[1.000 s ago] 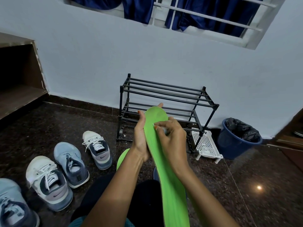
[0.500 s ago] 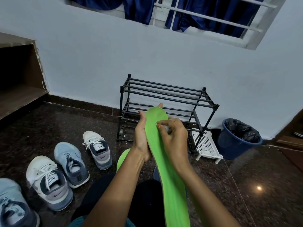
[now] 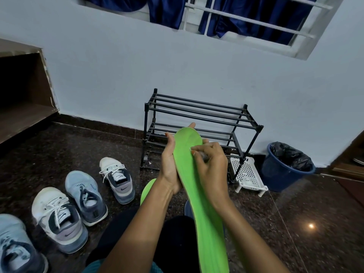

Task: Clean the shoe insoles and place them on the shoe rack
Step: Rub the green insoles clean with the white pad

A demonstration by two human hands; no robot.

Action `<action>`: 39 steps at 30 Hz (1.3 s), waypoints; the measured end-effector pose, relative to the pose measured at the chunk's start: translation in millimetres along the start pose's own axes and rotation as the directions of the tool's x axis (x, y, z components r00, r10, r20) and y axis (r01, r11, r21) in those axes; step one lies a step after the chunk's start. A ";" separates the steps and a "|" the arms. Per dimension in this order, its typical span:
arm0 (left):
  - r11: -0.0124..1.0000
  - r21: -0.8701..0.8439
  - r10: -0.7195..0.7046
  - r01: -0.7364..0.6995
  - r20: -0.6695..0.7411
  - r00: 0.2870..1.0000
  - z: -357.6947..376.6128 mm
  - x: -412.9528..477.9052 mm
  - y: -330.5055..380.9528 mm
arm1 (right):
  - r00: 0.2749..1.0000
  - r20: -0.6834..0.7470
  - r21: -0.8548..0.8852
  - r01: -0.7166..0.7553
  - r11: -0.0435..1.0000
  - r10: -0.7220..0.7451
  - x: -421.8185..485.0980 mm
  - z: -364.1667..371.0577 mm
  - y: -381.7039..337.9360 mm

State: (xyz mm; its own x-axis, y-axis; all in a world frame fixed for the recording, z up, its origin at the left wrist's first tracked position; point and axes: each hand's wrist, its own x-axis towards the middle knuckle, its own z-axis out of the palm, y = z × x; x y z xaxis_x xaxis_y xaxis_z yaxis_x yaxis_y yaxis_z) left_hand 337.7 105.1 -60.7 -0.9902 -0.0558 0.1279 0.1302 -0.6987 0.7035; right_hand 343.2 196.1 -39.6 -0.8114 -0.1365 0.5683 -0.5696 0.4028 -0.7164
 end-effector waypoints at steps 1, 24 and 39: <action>1.000 0.012 0.003 -0.003 0.004 1.000 -0.1 -0.3 -0.4 | 1.000 -0.015 -0.010 -0.004 1.000 0.004 1.6 -0.1 1.6; 0.996 -0.091 -0.005 0.006 0.018 1.000 0.3 -1.0 3.1 | 1.000 -0.012 -0.024 0.006 1.000 -0.006 -4.8 3.1 -2.5; 0.999 -0.051 -0.005 0.005 0.006 1.000 2.0 -2.5 2.2 | 0.997 -0.067 -0.091 0.039 0.995 -0.045 4.4 1.5 1.9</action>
State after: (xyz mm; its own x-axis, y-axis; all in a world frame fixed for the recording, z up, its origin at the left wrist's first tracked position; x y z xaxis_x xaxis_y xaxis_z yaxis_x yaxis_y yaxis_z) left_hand 340.6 105.1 -58.0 -0.9906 -0.0478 0.1285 0.1221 -0.7344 0.6676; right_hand 338.4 194.9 -39.1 -0.7743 -0.0932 0.6259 -0.5862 0.4781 -0.6541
